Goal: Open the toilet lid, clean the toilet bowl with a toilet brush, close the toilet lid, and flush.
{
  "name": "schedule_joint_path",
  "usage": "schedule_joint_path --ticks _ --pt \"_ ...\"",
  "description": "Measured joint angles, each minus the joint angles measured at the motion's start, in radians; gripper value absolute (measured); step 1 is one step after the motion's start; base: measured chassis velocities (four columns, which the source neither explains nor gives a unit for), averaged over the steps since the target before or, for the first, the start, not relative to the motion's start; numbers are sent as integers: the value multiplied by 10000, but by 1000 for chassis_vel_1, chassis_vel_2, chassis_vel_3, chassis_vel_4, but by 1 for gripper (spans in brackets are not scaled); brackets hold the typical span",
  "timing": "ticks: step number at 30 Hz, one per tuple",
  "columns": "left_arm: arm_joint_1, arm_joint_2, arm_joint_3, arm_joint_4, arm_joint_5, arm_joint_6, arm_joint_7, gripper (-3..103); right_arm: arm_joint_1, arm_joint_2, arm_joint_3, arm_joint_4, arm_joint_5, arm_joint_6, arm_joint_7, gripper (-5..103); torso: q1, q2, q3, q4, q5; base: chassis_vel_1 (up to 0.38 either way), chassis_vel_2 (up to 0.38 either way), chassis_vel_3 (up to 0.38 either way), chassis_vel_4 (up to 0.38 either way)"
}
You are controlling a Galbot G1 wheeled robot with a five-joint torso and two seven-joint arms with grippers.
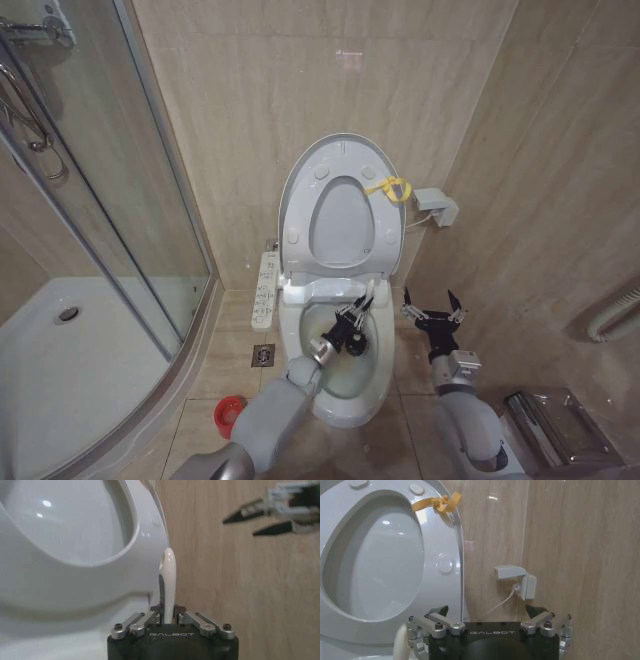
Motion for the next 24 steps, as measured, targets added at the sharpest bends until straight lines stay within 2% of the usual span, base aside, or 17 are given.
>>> schedule_joint_path --ticks 7,14,24 --pt "-175 0 -2 -182 -19 21 -76 15 0 0 0 0 0 0 0 100 -1 1 -2 -6 -1 0 0 0 0" --pt "6 0 85 99 79 -23 -111 15 0 0 0 0 0 0 0 100 0 0 0 -1 0 0 0 0 0" --pt "-177 0 100 -38 89 -23 -210 15 0 0 0 0 0 0 0 100 0 0 -1 -5 -1 0 0 0 0"
